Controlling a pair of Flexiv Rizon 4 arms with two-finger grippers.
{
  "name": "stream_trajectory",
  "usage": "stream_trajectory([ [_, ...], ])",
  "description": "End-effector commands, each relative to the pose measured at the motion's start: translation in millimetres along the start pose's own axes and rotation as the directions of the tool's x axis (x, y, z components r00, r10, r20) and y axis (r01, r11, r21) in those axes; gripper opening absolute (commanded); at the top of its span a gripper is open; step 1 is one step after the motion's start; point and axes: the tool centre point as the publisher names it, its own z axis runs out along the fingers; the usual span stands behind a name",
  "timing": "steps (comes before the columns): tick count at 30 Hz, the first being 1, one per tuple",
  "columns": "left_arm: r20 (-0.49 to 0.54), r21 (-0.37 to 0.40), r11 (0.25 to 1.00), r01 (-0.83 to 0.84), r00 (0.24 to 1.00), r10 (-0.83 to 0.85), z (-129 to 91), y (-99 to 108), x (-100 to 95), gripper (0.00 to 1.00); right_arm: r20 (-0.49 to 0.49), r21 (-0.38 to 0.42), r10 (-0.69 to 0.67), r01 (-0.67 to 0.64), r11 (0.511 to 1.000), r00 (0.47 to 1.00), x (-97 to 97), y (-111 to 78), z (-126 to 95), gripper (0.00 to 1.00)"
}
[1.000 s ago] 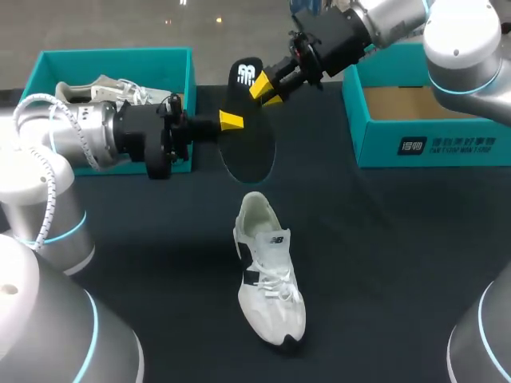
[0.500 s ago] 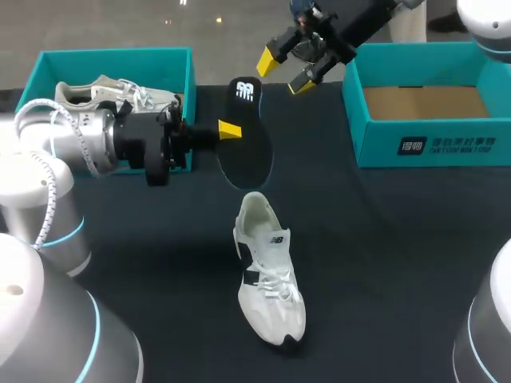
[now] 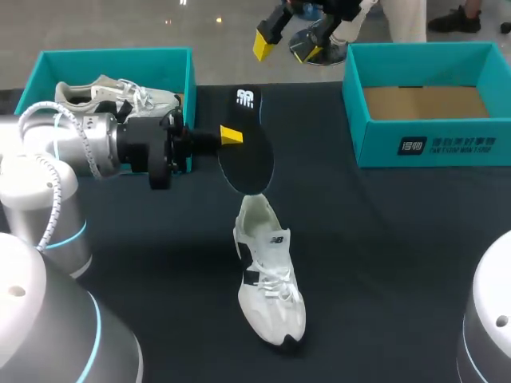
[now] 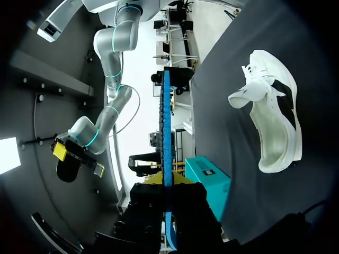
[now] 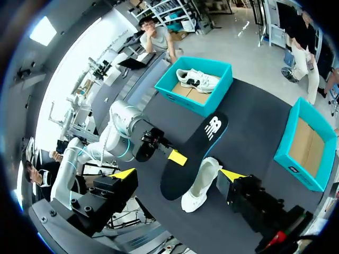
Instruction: Take the shoe out of the shoebox, open the shoe tongue, remove and reinsert the insole, then place the shoe into the shoebox
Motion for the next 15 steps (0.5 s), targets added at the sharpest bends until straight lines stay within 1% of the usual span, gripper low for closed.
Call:
stream_trajectory([
  [1, -0.008, -0.004, 1.000, -0.002, 1.000, 0.002, 0.9, -0.9, 0.9, 0.00, 0.196, 0.007, -0.016, 0.015, 1.000, 0.980, 11.0, 4.7, -2.6, 1.00],
  [5, -0.014, -0.001, 1.000, -0.005, 1.000, 0.005, 1.9, -1.2, 1.4, 0.00, 0.230, 0.004, -0.037, 0.037, 0.999, 0.972, 15.0, 4.3, -4.4, 1.00],
  [10, -0.017, 0.000, 1.000, -0.007, 1.000, 0.007, 3.0, -1.4, 1.6, 0.00, 0.255, 0.033, -0.053, 0.046, 0.998, 0.965, 17.6, 4.3, -5.3, 1.00],
  [15, -0.022, -0.006, 1.000, -0.012, 1.000, 0.012, 2.5, -1.0, 3.0, 0.00, 0.251, 0.041, -0.049, 0.040, 0.998, 0.967, 18.0, 2.7, -6.1, 1.00],
])
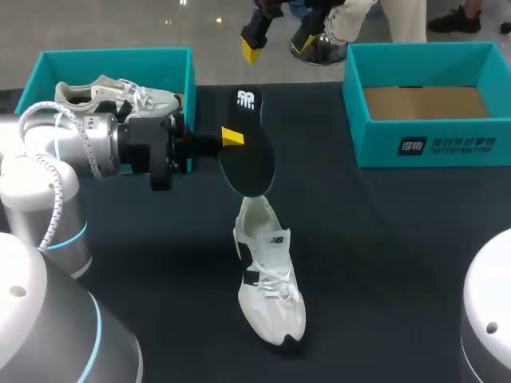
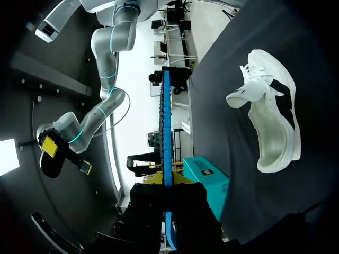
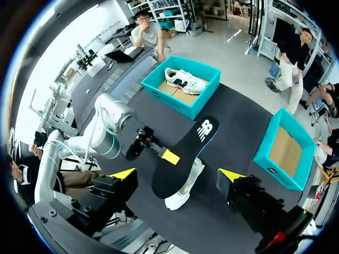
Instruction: Take the shoe out of the shoebox, open the shoe tongue, remove and reinsert the insole, then place the shoe into the shoebox
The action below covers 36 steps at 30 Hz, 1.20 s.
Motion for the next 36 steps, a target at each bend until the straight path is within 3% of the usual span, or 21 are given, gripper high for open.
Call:
stream_trajectory([
  [1, -0.007, -0.006, 1.000, -0.003, 1.000, 0.003, 0.5, 0.7, 1.9, 0.00, 0.036, 0.014, 0.006, -0.007, 1.000, 0.999, 2.4, 3.5, -1.7, 1.00],
  [16, -0.062, -0.044, 0.999, -0.012, 0.998, 0.009, -8.4, 7.7, 17.6, 0.00, 0.051, 0.055, 0.019, -0.022, 0.998, 0.999, 5.9, -2.5, -2.6, 1.00],
  [18, -0.104, -0.101, 0.993, -0.053, 0.994, 0.043, -8.1, 7.5, 18.1, 0.00, 0.049, 0.052, 0.018, -0.020, 0.998, 0.999, 6.2, -2.3, -2.7, 1.00],
  [36, -0.104, -0.101, 0.993, -0.053, 0.994, 0.043, -8.1, 7.5, 18.1, 0.00, 0.049, 0.052, 0.018, -0.020, 0.998, 0.999, 6.2, -2.3, -2.7, 1.00],
])
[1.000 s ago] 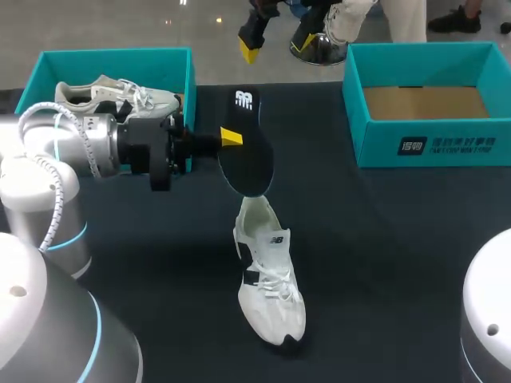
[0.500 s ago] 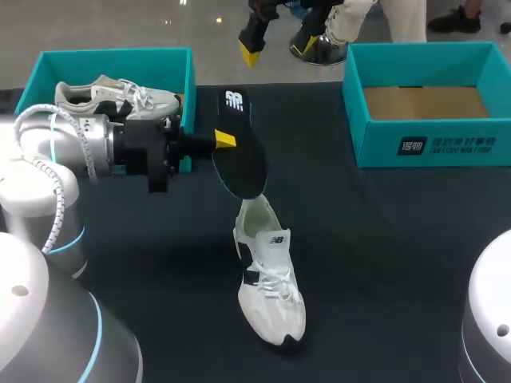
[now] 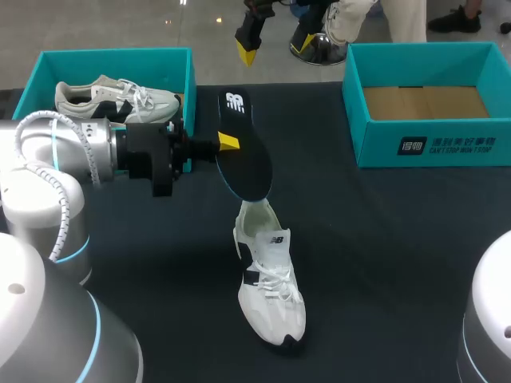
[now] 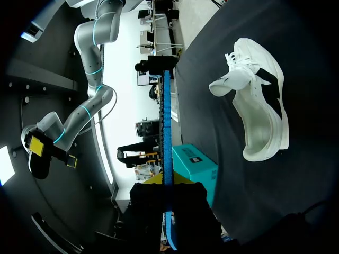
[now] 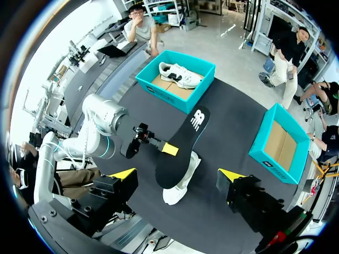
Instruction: Take the shoe out of the shoebox, open the shoe tongue, remove and reinsert the insole, then place the shoe into the shoebox
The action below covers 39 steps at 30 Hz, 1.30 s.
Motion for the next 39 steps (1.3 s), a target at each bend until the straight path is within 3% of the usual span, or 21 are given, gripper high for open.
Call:
stream_trajectory([
  [1, -0.002, 0.000, 1.000, -0.001, 1.000, 0.001, 0.2, -0.3, -0.1, 0.00, 0.000, 0.002, 0.001, -0.001, 1.000, 1.000, -0.3, 0.8, 0.1, 1.00],
  [7, -0.002, 0.000, 1.000, -0.001, 1.000, 0.001, 0.2, -0.3, -0.1, 0.00, 0.000, 0.002, 0.001, -0.001, 1.000, 1.000, -0.3, 0.8, 0.1, 1.00],
  [12, 0.012, 0.062, 0.962, 0.264, 0.964, -0.266, -4.8, -4.6, -13.7, 0.00, 0.000, 0.002, 0.001, -0.001, 1.000, 1.000, -0.3, 0.8, 0.1, 1.00],
  [14, 0.020, 0.094, 0.932, 0.351, 0.935, -0.354, -7.6, -7.6, -19.1, 0.00, 0.000, 0.002, 0.001, -0.001, 1.000, 1.000, -0.3, 0.8, 0.1, 1.00],
  [16, -0.022, 0.073, 0.903, 0.423, 0.906, -0.422, -9.4, -10.5, -22.0, 0.00, 0.000, 0.002, 0.001, -0.001, 1.000, 1.000, -0.3, 0.8, 0.1, 1.00],
  [17, -0.007, 0.115, 0.879, 0.463, 0.885, -0.465, -12.2, -12.7, -24.1, 0.00, 0.000, 0.002, 0.001, -0.001, 1.000, 1.000, -0.3, 0.8, 0.1, 1.00],
  [19, -0.056, 0.090, 0.839, 0.537, 0.843, -0.534, -11.8, -12.8, -24.7, 0.00, 0.000, 0.002, 0.001, -0.001, 1.000, 1.000, -0.3, 0.8, 0.1, 1.00],
  [26, -0.047, 0.062, 0.706, 0.705, 0.709, -0.704, -16.1, -17.6, -22.5, 0.00, 0.000, 0.002, 0.001, -0.001, 1.000, 1.000, -0.3, 0.8, 0.1, 1.00],
  [29, -0.036, 0.109, 0.624, 0.774, 0.631, -0.775, -19.0, -21.7, -21.7, 0.00, 0.000, 0.002, 0.001, -0.001, 1.000, 1.000, -0.3, 0.8, 0.1, 1.00],
  [30, -0.024, 0.091, 0.625, 0.775, 0.629, -0.777, -20.0, -22.2, -21.3, 0.00, 0.000, 0.002, 0.001, -0.001, 1.000, 1.000, -0.3, 0.8, 0.1, 1.00],
  [35, -0.019, 0.150, 0.540, 0.828, 0.548, -0.836, -21.3, -22.6, -18.6, 0.00, 0.000, 0.002, 0.001, -0.001, 1.000, 1.000, -0.3, 0.8, 0.1, 1.00],
  [37, 0.071, 0.188, 0.571, 0.799, 0.569, -0.820, -24.3, -24.1, -18.5, 0.00, 0.000, 0.002, 0.001, -0.001, 1.000, 1.000, -0.3, 0.8, 0.1, 1.00],
  [39, 0.071, 0.188, 0.571, 0.799, 0.569, -0.820, -24.3, -24.1, -18.5, 0.00, 0.000, 0.002, 0.001, -0.001, 1.000, 1.000, -0.3, 0.8, 0.1, 1.00],
])
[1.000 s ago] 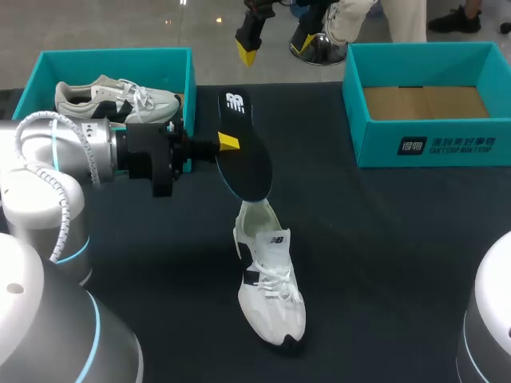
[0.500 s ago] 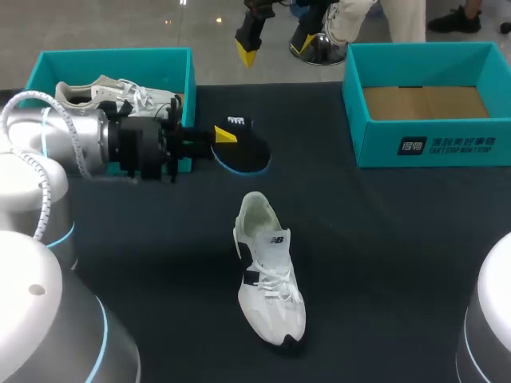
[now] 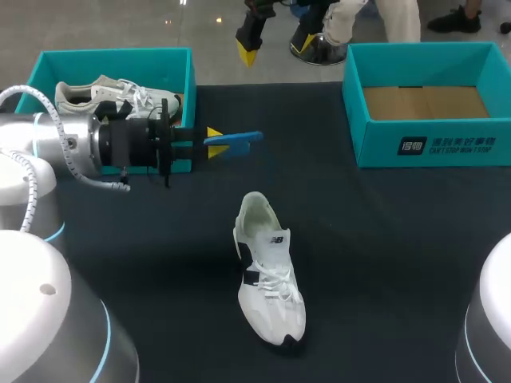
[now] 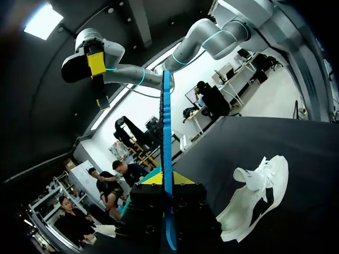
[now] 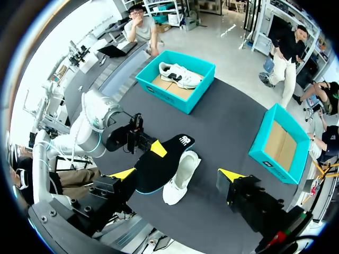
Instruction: Take the shoe out of the shoebox, open the shoe tongue, remove and reinsert the insole, then place the shoe into the shoebox
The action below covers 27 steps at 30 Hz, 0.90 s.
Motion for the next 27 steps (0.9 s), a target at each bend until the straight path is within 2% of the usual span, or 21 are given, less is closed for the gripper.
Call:
stream_trajectory([
  [1, 0.075, 0.048, 0.999, -0.006, 0.997, 0.002, -3.4, 3.8, 4.9, 0.00, 0.002, 0.003, 0.002, -0.002, 1.000, 1.000, 0.3, 1.4, 0.0, 1.00],
  [19, 0.075, 0.048, 0.999, -0.006, 0.997, 0.002, -3.4, 3.8, 4.9, 0.00, 0.002, 0.003, 0.002, -0.002, 1.000, 1.000, 0.3, 1.4, 0.0, 1.00],
  [23, 0.057, 0.089, 0.967, 0.241, 0.968, -0.246, -5.0, -5.2, -0.6, 0.00, 0.002, 0.003, 0.002, -0.002, 1.000, 1.000, 0.3, 1.4, 0.0, 1.00],
  [24, 0.049, 0.124, 0.953, 0.275, 0.958, -0.283, -5.7, -7.9, -1.2, 0.00, 0.002, 0.003, 0.002, -0.002, 1.000, 1.000, 0.3, 1.4, 0.0, 1.00],
  [26, 0.027, 0.118, 0.922, 0.369, 0.927, -0.374, -6.0, -12.0, -2.4, 0.00, 0.002, 0.003, 0.002, -0.002, 1.000, 1.000, 0.3, 1.4, 0.0, 1.00],
  [27, 0.020, 0.140, 0.913, 0.383, 0.921, -0.389, -6.7, -14.1, -2.5, 0.00, 0.002, 0.003, 0.002, -0.002, 1.000, 1.000, 0.3, 1.4, 0.0, 1.00],
])
